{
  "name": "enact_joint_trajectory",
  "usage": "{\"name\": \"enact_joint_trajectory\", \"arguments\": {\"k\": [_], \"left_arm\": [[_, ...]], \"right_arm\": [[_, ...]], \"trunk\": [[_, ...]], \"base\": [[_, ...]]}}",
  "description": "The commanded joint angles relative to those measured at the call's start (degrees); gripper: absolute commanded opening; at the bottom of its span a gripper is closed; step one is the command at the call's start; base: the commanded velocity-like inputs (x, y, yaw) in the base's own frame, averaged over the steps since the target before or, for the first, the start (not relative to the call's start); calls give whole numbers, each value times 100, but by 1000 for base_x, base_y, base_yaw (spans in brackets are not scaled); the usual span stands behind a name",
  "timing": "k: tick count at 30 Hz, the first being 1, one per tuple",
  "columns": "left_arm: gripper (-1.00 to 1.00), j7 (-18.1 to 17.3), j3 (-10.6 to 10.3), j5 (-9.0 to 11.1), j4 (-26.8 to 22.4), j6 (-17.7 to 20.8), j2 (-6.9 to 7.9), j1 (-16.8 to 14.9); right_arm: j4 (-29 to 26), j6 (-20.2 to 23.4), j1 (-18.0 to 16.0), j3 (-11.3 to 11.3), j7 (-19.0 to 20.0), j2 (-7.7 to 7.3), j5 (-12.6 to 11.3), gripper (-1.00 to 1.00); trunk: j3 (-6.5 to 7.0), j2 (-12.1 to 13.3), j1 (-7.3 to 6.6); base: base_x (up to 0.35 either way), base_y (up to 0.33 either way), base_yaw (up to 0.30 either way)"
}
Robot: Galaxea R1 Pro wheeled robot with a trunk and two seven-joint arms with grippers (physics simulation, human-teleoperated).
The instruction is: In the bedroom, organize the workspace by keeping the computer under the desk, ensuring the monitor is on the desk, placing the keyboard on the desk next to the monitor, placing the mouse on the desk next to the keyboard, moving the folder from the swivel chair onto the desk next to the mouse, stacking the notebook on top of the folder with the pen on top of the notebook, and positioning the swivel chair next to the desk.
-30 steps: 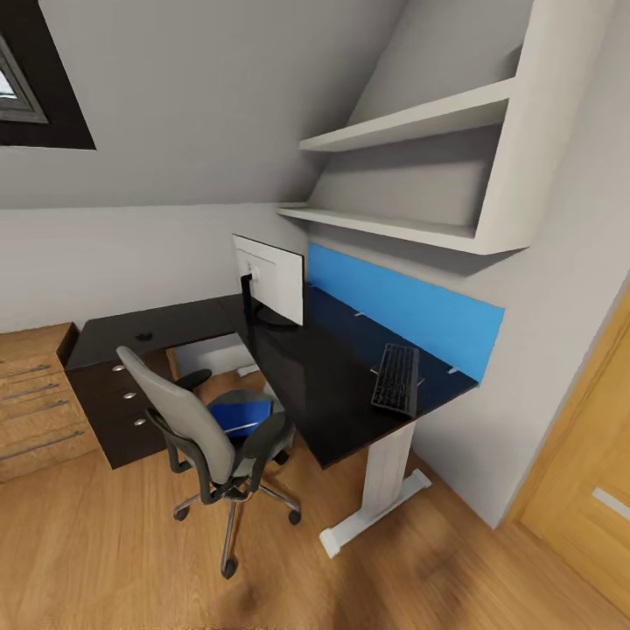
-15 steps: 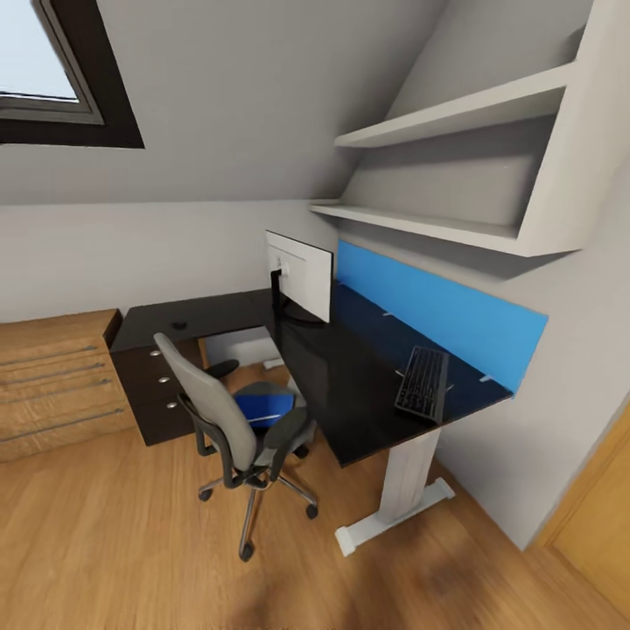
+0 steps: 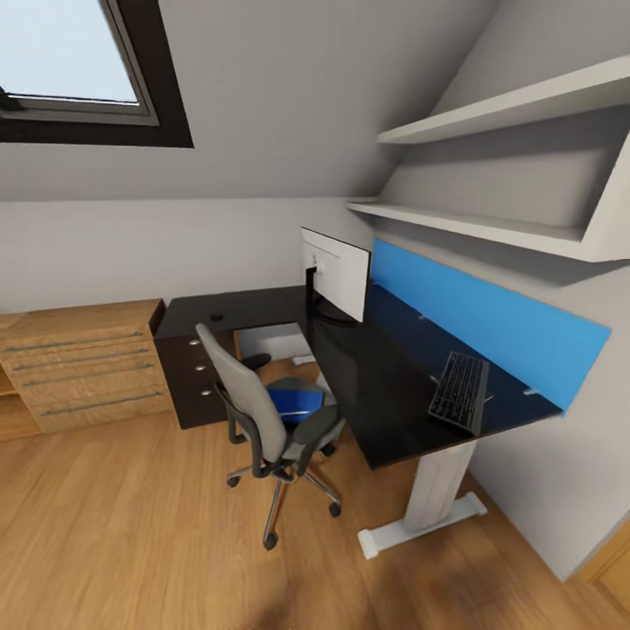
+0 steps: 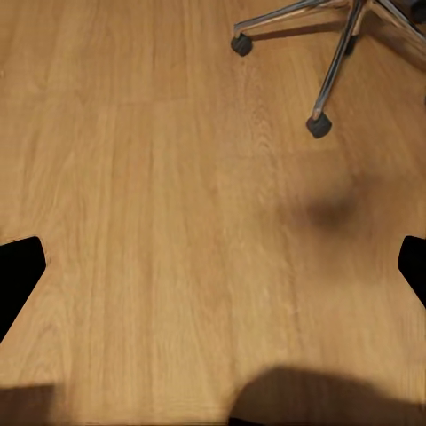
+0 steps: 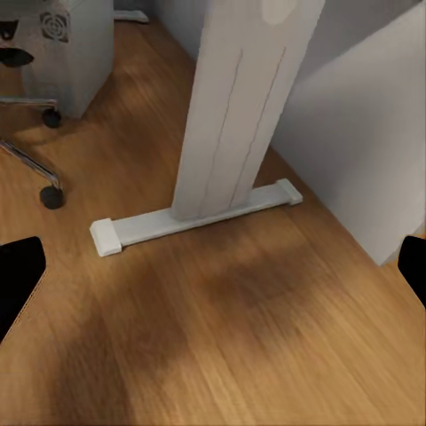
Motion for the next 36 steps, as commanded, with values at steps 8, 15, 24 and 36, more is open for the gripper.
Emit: {"name": "enact_joint_trajectory", "arguments": {"k": [8, 15, 24, 36], "left_arm": [[100, 1, 10, -3, -7, 7, 6, 1], [100, 3, 11, -3, -7, 15, 7, 1], [100, 21, 19, 12, -14, -47, -8, 1], [100, 1088, 5, 61, -165, -288, -254, 1]], "right_arm": [[3, -1, -3, 6, -60, 0, 50, 100], [3, -1, -3, 1, -60, -12, 49, 100], [12, -1, -3, -2, -42, -68, 50, 100], [12, -1, -3, -2, 78, -157, 50, 100]], "trunk": [[-27, -4, 0], [-38, -4, 0], [-40, -4, 0], [-148, -245, 132]], "base": [[-3, 0, 259], [-210, 90, 170], [-93, 25, 18], [-4, 1, 1]]}}
